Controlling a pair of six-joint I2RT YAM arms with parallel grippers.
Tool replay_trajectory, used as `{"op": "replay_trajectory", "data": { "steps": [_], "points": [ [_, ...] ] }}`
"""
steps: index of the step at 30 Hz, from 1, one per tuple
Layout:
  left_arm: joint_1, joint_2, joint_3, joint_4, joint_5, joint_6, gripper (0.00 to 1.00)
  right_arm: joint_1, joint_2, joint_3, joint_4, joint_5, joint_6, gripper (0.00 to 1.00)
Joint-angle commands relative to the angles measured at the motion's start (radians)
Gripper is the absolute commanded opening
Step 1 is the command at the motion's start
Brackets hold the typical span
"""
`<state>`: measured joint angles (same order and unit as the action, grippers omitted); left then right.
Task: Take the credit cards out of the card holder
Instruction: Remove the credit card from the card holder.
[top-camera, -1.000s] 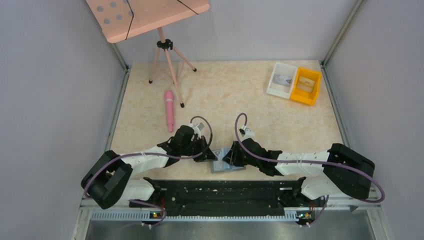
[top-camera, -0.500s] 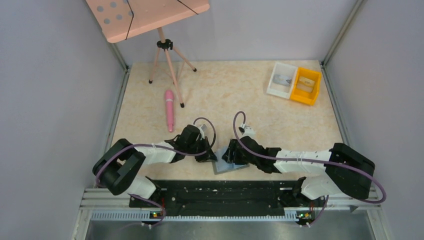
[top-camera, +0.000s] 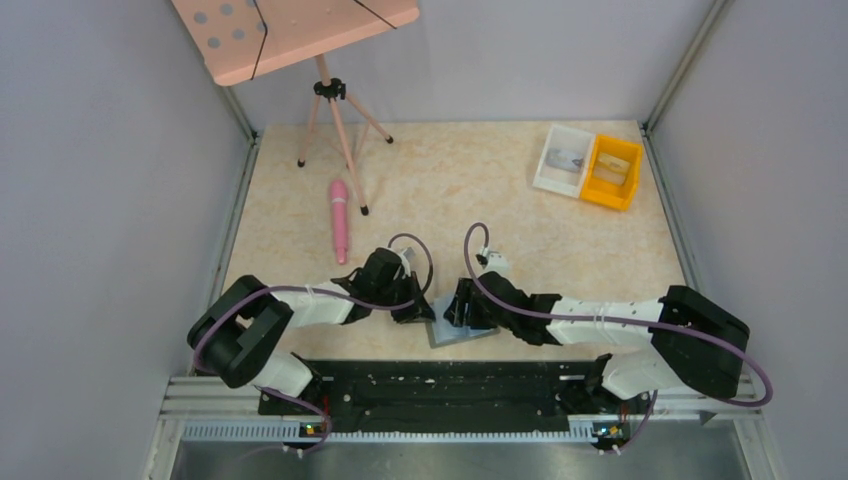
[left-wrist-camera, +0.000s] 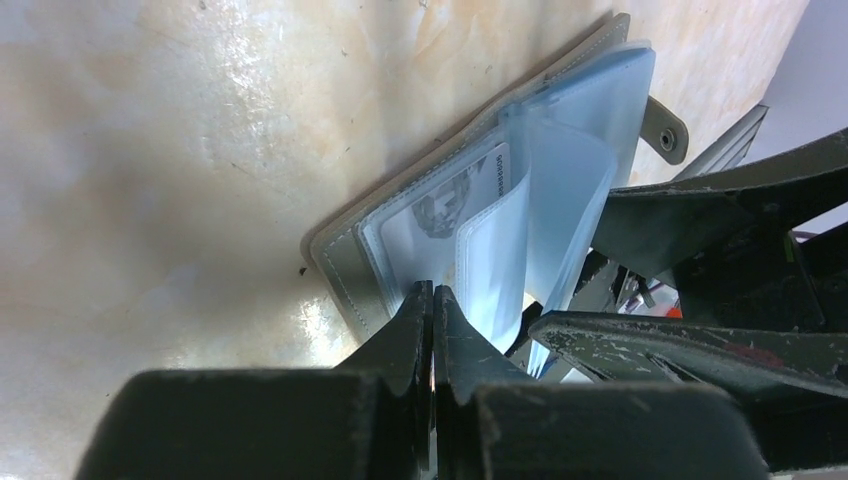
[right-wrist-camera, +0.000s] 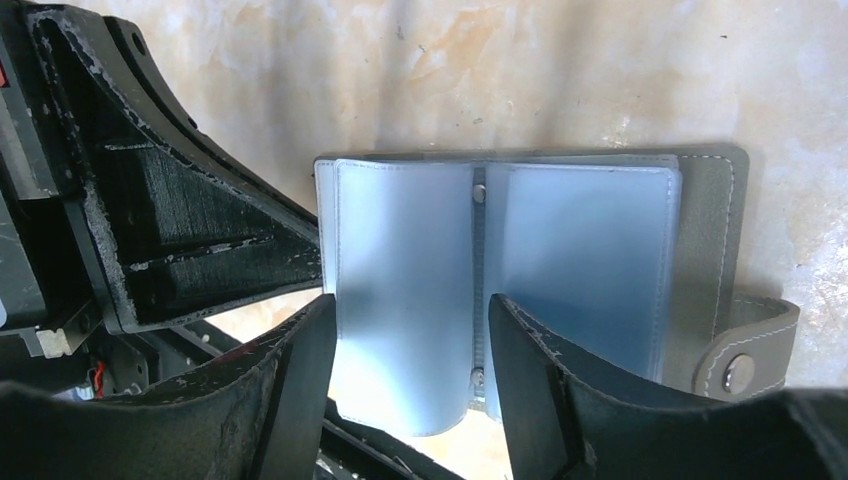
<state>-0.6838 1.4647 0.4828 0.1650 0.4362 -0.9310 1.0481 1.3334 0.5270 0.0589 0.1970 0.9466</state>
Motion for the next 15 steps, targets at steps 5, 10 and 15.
{"op": "replay_trajectory", "data": {
  "steps": [5,10,15],
  "points": [
    [-0.024,-0.041,0.077,-0.052,-0.023,0.015,0.01,0.016,-0.057,0.05,-0.019,0.037,-0.012,0.6],
    [-0.044,-0.04,0.115,-0.077,-0.031,0.014,0.01,0.016,-0.111,0.035,-0.049,0.071,-0.014,0.65],
    [-0.064,-0.03,0.15,-0.078,-0.04,0.011,0.02,0.015,-0.17,0.022,-0.099,0.095,-0.014,0.66]
  ]
}}
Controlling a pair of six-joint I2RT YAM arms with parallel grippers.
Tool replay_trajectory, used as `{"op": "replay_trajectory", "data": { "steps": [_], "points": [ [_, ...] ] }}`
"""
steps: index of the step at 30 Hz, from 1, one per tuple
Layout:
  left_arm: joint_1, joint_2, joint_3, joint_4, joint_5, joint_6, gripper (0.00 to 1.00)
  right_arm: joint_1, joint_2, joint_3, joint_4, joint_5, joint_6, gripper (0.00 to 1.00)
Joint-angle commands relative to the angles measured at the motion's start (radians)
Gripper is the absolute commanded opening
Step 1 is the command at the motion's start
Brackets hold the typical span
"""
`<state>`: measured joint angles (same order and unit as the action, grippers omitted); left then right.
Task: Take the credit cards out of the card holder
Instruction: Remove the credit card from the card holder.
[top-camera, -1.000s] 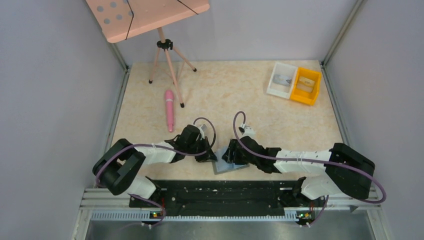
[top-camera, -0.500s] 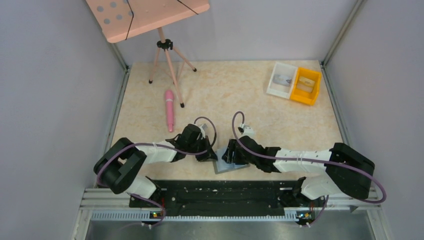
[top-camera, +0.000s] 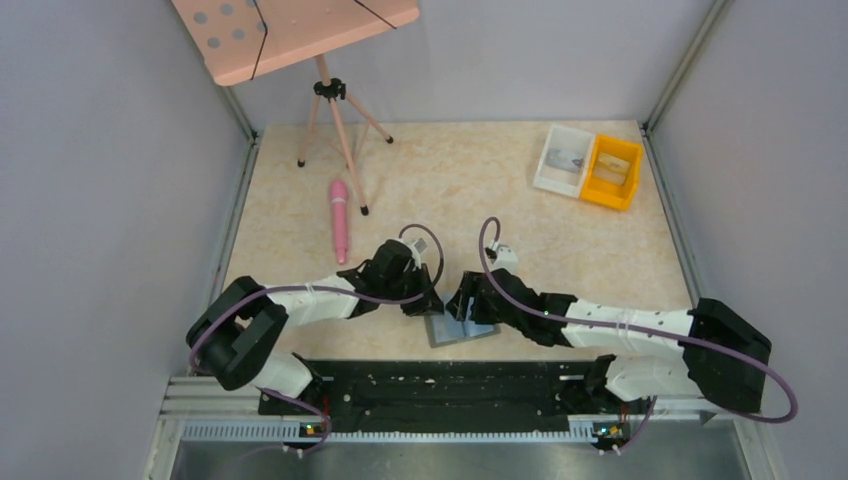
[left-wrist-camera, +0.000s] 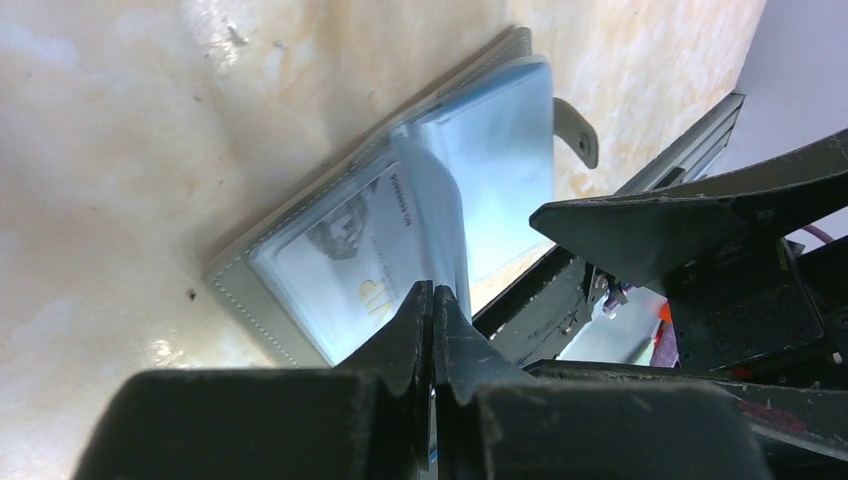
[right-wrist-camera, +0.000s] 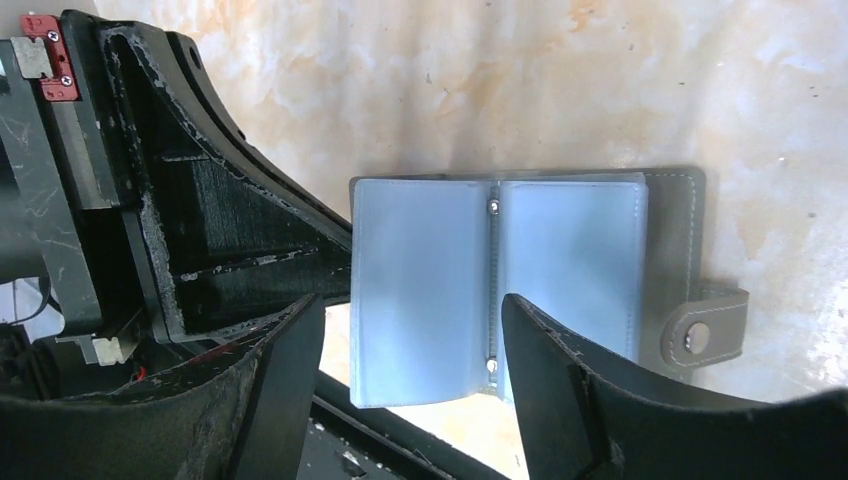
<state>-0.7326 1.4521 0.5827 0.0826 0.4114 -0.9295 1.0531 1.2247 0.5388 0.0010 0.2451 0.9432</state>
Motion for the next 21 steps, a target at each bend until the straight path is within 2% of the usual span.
{"op": "replay_trajectory", "data": {
  "steps": [1,4,9,13,15,21],
  "points": [
    [-0.019,-0.013,0.059,0.007,-0.013,0.008,0.02,0.011,-0.077,0.008,-0.05,0.051,-0.015,0.66],
    [-0.031,0.011,0.083,0.022,-0.005,0.005,0.02,0.01,-0.137,0.004,-0.07,0.054,-0.033,0.64],
    [-0.04,0.06,0.129,0.056,0.014,0.004,0.03,0.011,-0.24,-0.028,-0.052,0.026,-0.077,0.56],
    [-0.041,0.113,0.173,0.069,0.028,0.008,0.03,0.01,-0.297,-0.062,-0.024,0.002,-0.098,0.38],
    [-0.042,0.15,0.195,0.068,0.031,0.016,0.03,0.011,-0.314,-0.078,-0.011,-0.02,-0.099,0.34],
    [-0.042,0.205,0.205,0.097,0.031,0.012,0.03,0.011,-0.285,-0.124,0.051,-0.084,-0.085,0.32]
  ]
}}
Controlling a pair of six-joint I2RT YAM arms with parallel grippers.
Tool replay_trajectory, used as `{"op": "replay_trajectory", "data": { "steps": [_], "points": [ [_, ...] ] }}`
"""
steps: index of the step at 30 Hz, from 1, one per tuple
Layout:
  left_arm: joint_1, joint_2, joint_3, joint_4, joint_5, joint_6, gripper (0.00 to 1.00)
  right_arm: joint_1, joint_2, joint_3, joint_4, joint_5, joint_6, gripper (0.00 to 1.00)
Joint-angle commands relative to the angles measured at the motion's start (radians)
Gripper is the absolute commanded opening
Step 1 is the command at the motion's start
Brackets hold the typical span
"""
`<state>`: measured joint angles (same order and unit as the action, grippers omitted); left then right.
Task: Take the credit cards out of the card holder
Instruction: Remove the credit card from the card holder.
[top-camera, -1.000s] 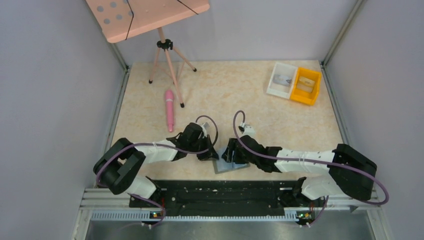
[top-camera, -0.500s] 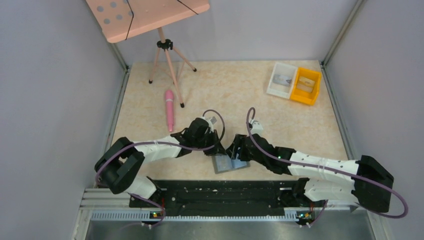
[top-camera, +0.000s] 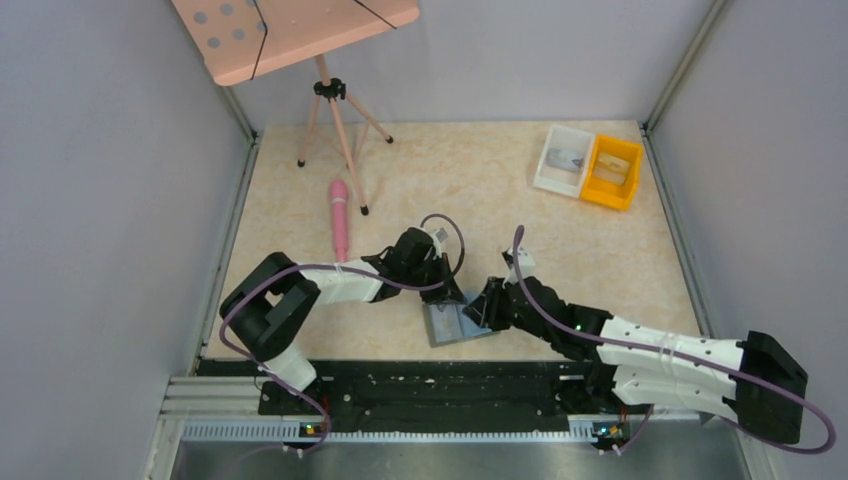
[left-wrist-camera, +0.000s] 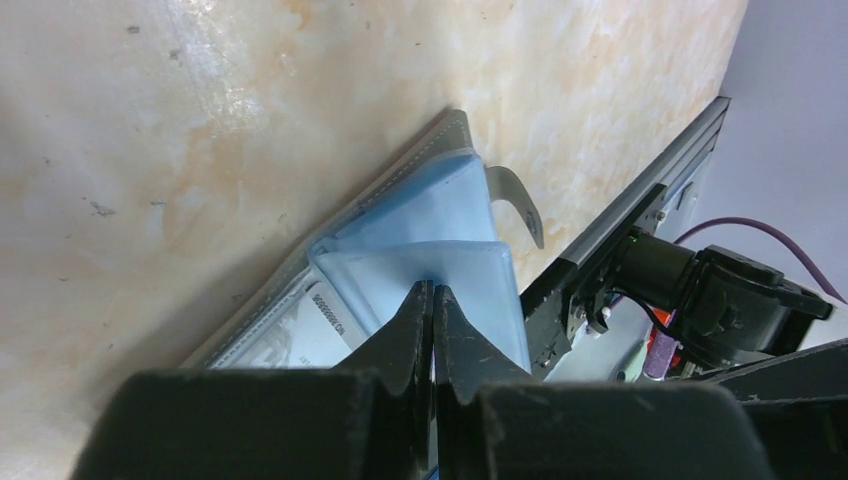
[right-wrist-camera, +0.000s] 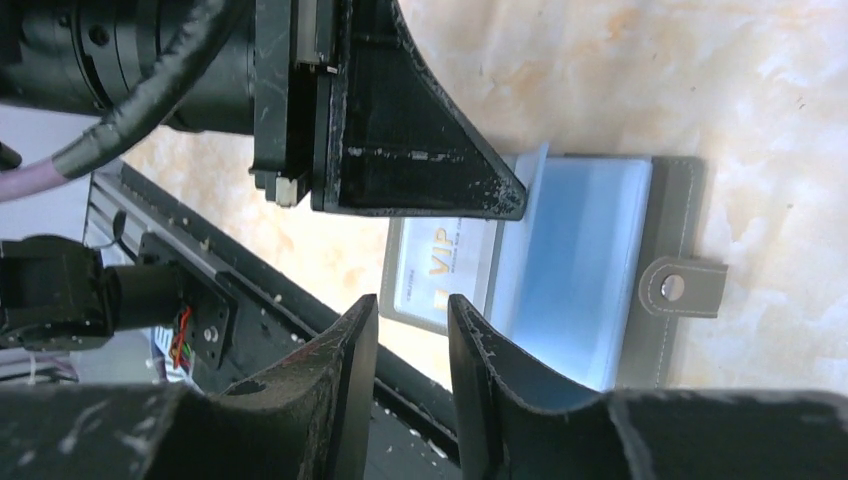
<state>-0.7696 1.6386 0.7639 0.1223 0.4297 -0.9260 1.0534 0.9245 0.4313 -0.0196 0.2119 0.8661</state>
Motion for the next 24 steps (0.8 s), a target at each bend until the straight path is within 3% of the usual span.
{"op": "replay_trajectory", "data": {
  "steps": [1,7,16,24],
  "points": [
    [-0.005,0.02,0.032,0.05,0.011,0.01,0.03,0.01,0.03,-0.015,0.073,-0.055,-0.006,0.32],
    [-0.005,-0.012,0.045,-0.008,-0.018,0.03,0.03,0.006,0.113,-0.009,0.082,-0.066,0.003,0.33],
    [-0.003,-0.132,0.032,-0.221,-0.147,0.061,0.03,-0.083,0.16,-0.088,0.142,-0.146,-0.009,0.34],
    [-0.003,-0.226,-0.089,-0.221,-0.161,0.046,0.01,-0.089,0.176,-0.067,0.183,-0.208,0.014,0.32]
  ]
}}
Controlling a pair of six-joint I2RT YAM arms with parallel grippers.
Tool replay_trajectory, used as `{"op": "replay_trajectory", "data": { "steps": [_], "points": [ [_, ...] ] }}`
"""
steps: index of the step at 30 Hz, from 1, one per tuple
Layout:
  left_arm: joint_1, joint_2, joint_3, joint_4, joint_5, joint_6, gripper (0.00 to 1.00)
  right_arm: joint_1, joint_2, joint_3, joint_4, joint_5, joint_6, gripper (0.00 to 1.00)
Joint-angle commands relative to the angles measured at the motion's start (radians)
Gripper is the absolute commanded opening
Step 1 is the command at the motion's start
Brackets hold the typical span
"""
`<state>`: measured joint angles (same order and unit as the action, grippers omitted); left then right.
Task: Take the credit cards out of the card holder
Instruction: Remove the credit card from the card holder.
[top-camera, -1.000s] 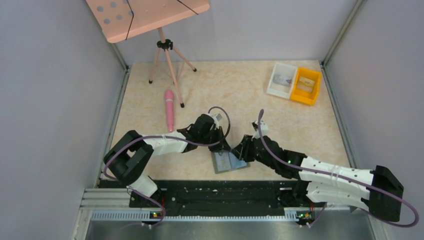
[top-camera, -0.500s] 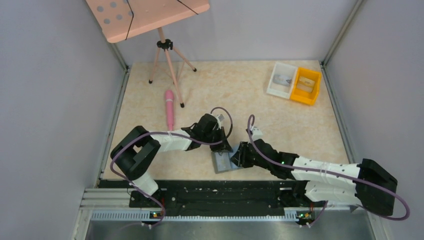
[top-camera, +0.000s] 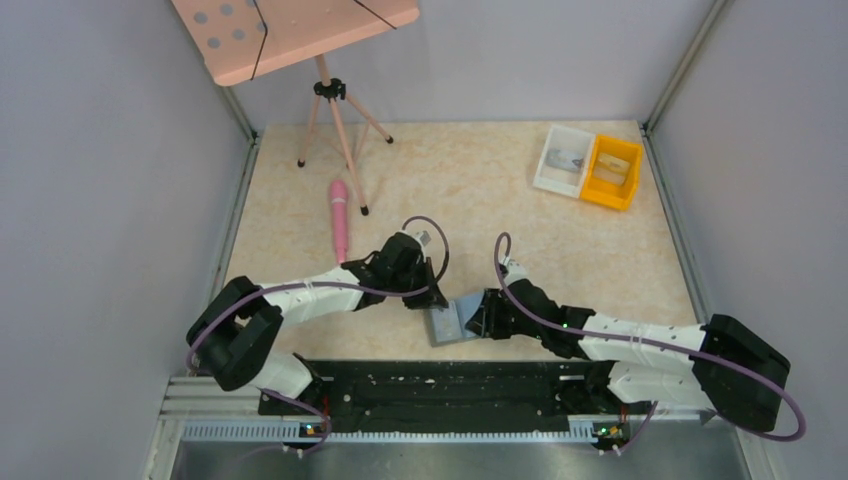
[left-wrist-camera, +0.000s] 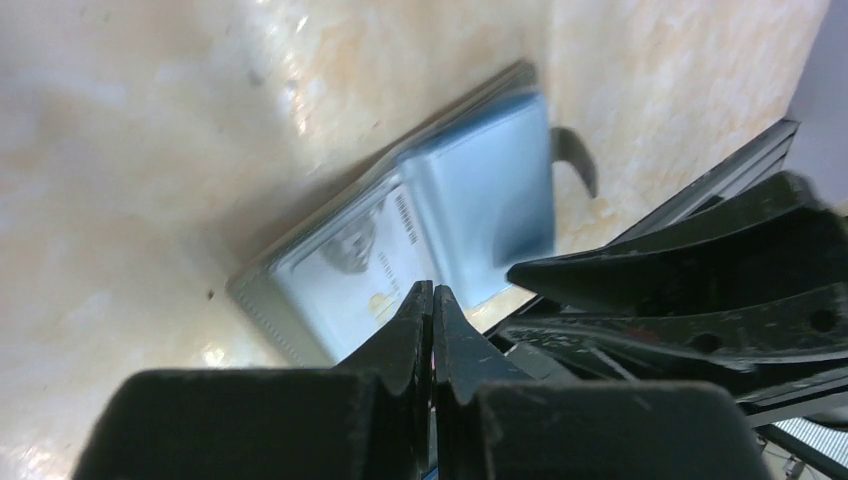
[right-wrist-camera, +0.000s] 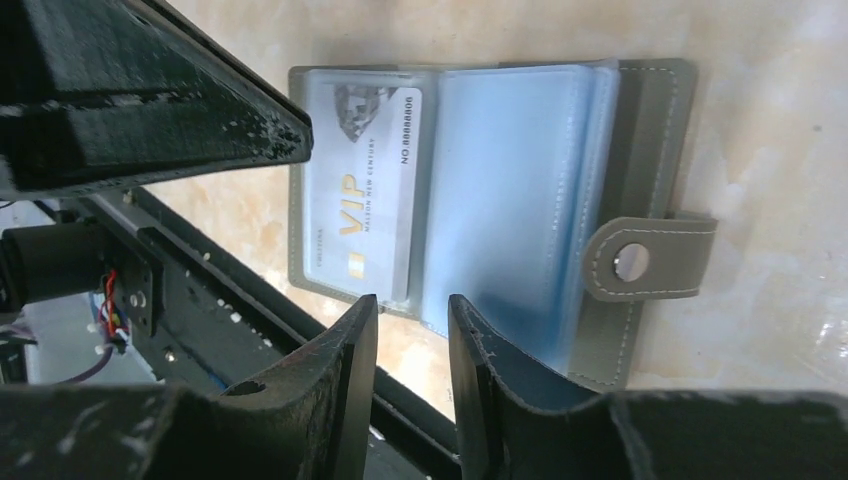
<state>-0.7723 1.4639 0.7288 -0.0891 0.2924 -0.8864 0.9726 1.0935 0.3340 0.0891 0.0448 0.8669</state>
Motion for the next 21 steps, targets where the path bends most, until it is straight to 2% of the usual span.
{"op": "replay_trajectory", "data": {
  "steps": [1,11,16,21],
  "points": [
    [-0.001,-0.054,-0.069,0.008,-0.019,0.007,0.0,-0.007,0.009,0.039,0.089,-0.041,0.013,0.32],
    [-0.001,-0.045,-0.16,0.115,0.012,-0.01,0.0,-0.028,0.157,0.121,0.131,-0.069,-0.011,0.31],
    [-0.001,-0.04,-0.183,0.126,0.01,-0.006,0.0,-0.089,0.199,0.057,0.216,-0.126,-0.001,0.3],
    [-0.001,-0.029,-0.181,0.111,0.006,0.009,0.0,-0.122,0.249,0.06,0.236,-0.197,-0.03,0.3]
  ]
}}
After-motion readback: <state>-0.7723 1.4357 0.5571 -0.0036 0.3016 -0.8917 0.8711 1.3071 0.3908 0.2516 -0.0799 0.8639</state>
